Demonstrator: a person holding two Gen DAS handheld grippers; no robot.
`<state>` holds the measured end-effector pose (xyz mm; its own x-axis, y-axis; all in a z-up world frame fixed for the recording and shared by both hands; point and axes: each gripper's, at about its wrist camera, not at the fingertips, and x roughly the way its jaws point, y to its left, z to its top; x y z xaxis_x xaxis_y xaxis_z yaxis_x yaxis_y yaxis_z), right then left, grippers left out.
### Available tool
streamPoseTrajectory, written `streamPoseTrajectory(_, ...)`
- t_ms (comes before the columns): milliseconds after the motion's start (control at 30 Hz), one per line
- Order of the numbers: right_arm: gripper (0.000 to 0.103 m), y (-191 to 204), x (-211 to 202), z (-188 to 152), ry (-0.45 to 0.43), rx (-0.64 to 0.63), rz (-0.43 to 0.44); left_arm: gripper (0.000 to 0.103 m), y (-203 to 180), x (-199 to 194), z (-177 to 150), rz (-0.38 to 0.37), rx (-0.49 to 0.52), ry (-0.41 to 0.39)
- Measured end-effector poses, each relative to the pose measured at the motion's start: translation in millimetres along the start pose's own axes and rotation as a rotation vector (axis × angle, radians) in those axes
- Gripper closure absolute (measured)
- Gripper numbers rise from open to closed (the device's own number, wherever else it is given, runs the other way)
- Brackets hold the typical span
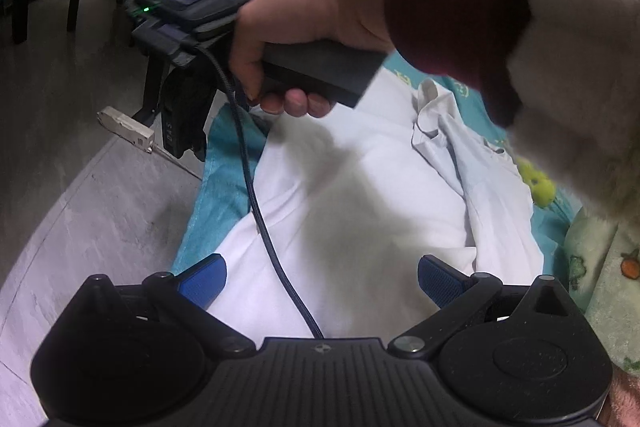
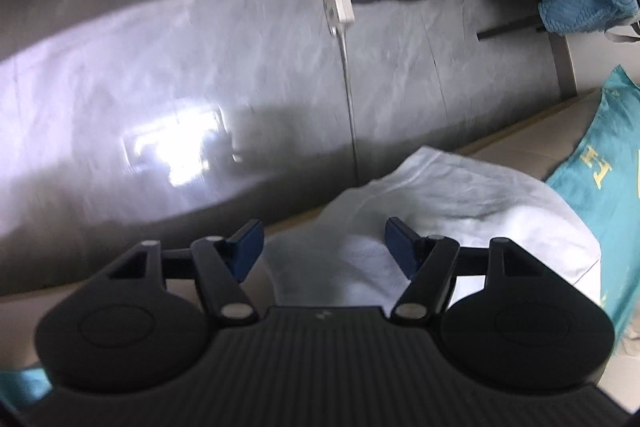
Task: Fold clothes
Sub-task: 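Move the right gripper to the T-shirt hem and grasp it, then lift the hem with the right gripper, fold it toward the collar, release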
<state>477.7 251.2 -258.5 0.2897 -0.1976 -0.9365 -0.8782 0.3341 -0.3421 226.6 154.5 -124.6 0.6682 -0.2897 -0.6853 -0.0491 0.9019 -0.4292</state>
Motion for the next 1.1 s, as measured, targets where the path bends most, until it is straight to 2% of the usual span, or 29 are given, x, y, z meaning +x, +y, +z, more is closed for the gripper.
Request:
streamPoseTrajectory(33,0.043,0.4,1.1,-0.4,0.009,-0.006,-0.007,0.0,-0.5,1.8,-0.3,0.002,0.002,0.002)
streamPoseTrajectory(67,0.055,0.1,0.2,-3.0,0.011,-0.006,-0.017,0.0,-0.9,3.5,-0.5,0.004,0.003,0.004)
streamPoseTrajectory(133,0.068,-0.3,1.1,-4.8,0.02,0.002,-0.022,0.0,-0.6,5.9,-0.3,0.005,-0.005,0.008)
streamPoseTrajectory(167,0.078,0.2,0.5,-6.2,0.019,-0.004,-0.026,0.0,-0.3,7.0,-0.2,0.005,-0.011,0.01)
streamPoseTrajectory(300,0.101,-5.5,-1.3,-9.9,-0.016,0.031,-0.038,0.0,1.9,10.1,2.7,0.007,-0.042,0.009)
streamPoseTrajectory(433,0.101,-16.3,-13.5,-13.6,-0.101,0.11,-0.01,0.0,2.5,13.3,2.7,0.001,-0.064,0.011)
streamPoseTrajectory(633,0.101,-27.5,-30.1,-15.3,-0.14,0.138,0.039,0.0,0.6,14.6,0.9,0.005,-0.055,0.015)
streamPoseTrajectory(733,0.099,-27.5,-30.5,-14.7,-0.151,0.124,0.066,0.0,0.6,14.3,0.7,0.003,-0.057,0.015)
streamPoseTrajectory(833,0.096,-17.1,-25.3,-12.0,-0.124,0.055,0.076,0.0,2.3,14.2,0.7,0.0,-0.065,0.019)
streamPoseTrajectory(867,0.093,-13.6,-22.2,-11.0,-0.101,0.031,0.095,0.0,3.6,13.3,1.2,-0.002,-0.068,0.018)
streamPoseTrajectory(900,0.085,-9.7,-18.8,-9.9,-0.082,0.008,0.103,0.0,4.7,12.8,1.8,-0.004,-0.072,0.019)
streamPoseTrajectory(933,0.06,-4.9,-16.1,-8.8,-0.072,-0.016,0.097,0.0,5.4,13.0,1.9,-0.005,-0.075,0.021)
streamPoseTrajectory(967,0.04,-0.1,-13.6,-7.6,-0.062,-0.041,0.088,0.0,5.6,13.6,2.0,-0.006,-0.077,0.022)
streamPoseTrajectory(1000,0.037,4.2,-11.6,-5.9,-0.057,-0.065,0.073,0.0,5.7,14.1,2.0,-0.006,-0.078,0.024)
streamPoseTrajectory(1100,0.036,16.8,-3.8,-0.7,-0.027,-0.135,0.028,0.0,5.5,16.1,1.9,-0.006,-0.077,0.028)
